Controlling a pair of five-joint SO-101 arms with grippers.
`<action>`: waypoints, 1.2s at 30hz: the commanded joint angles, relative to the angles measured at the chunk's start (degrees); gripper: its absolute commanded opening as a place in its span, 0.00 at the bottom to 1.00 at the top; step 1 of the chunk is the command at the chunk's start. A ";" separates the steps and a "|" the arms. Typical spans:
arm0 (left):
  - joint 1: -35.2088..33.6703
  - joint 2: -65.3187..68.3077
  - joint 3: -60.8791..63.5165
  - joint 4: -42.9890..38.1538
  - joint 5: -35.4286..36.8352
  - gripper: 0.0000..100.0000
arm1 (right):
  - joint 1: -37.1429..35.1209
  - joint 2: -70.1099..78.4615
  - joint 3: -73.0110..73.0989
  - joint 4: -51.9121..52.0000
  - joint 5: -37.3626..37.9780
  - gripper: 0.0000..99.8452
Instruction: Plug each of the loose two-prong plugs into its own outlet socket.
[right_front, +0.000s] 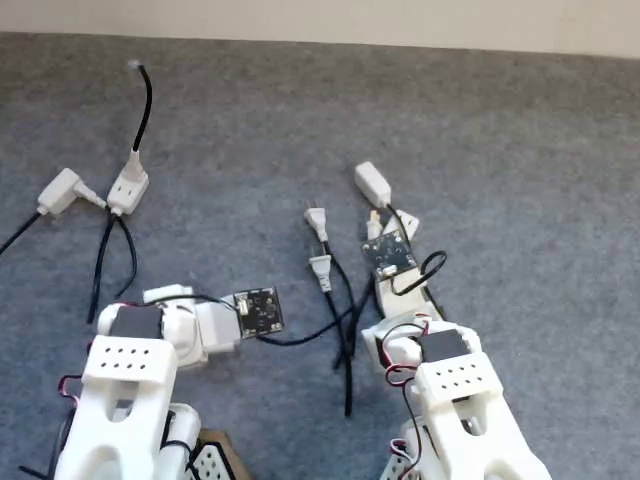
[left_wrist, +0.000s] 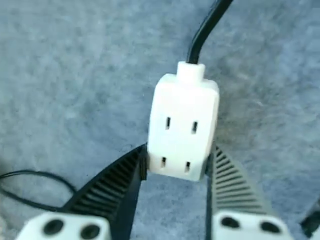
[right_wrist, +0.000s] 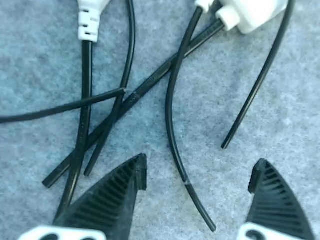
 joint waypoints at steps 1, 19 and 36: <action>-0.66 -0.40 1.45 0.35 -0.79 0.34 | -0.75 -0.48 -0.40 -0.66 -0.26 0.32; -1.80 1.36 -26.42 3.96 22.86 0.32 | 1.19 -0.22 -12.97 7.34 1.32 0.32; -24.13 57.98 -69.85 0.70 46.42 0.31 | 1.54 45.41 -60.26 12.62 -2.29 0.32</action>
